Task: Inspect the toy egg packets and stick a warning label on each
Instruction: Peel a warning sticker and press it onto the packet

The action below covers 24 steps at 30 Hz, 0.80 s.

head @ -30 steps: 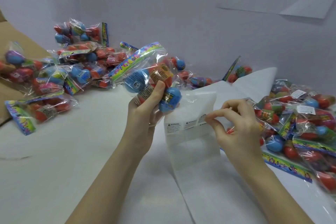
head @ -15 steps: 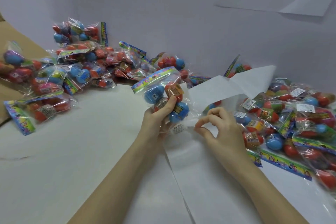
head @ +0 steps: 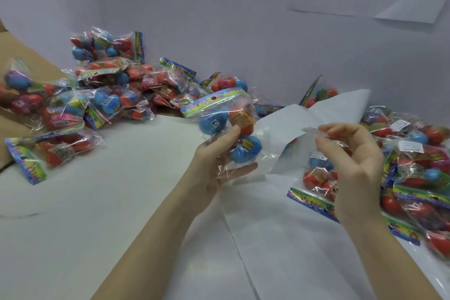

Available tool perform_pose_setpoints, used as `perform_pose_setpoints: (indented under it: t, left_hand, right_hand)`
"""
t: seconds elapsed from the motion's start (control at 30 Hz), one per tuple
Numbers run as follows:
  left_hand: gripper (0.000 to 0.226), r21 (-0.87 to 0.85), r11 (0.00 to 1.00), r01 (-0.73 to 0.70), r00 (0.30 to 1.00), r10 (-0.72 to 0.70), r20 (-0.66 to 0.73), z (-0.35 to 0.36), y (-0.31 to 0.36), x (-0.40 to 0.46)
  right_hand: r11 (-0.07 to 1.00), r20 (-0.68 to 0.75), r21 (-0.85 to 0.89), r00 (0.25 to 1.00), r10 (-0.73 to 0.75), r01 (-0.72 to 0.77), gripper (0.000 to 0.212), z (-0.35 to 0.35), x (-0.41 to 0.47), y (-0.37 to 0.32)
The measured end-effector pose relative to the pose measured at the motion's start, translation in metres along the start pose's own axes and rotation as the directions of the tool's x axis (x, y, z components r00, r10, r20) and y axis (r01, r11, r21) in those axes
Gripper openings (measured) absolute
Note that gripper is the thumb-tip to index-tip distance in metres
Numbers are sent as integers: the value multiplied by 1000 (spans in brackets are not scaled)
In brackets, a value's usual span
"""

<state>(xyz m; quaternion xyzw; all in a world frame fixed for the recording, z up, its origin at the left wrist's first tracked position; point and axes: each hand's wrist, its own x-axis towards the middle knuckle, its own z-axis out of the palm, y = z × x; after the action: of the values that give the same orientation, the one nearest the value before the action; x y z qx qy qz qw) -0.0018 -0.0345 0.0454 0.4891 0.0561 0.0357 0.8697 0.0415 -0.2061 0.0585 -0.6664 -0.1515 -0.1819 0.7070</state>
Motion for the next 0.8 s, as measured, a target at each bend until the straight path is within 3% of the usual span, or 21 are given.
perform_pose_setpoints:
  t: [0.07, 0.2, 0.4, 0.53, 0.63, 0.8]
  left_hand:
    - [30, -43, 999, 22, 999, -21, 28, -2, 2, -2]
    - [51, 4, 1000, -1, 1000, 1, 30, -3, 3, -1]
    - [34, 61, 995, -75, 995, 71, 63, -6, 3, -3]
    - [35, 189, 978, -91, 994, 99, -38, -2, 4, -3]
    - [38, 221, 969, -109, 991, 123, -50, 0, 3, -2]
    - [37, 225, 965, -131, 991, 135, 0, 6, -4, -7]
  right_hand:
    - [999, 30, -20, 999, -41, 41, 7, 1, -2, -4]
    - [992, 53, -81, 994, -92, 96, 8, 2, -5, -6]
    - [993, 36, -91, 997, -74, 77, 6, 1, -5, -6]
    - [990, 63, -109, 994, -88, 94, 12, 2, -6, -5]
    - [996, 105, -86, 994, -14, 24, 24, 2, -7, -5]
    - [984, 289, -54, 941, 176, -168, 67, 12, -12, -1]
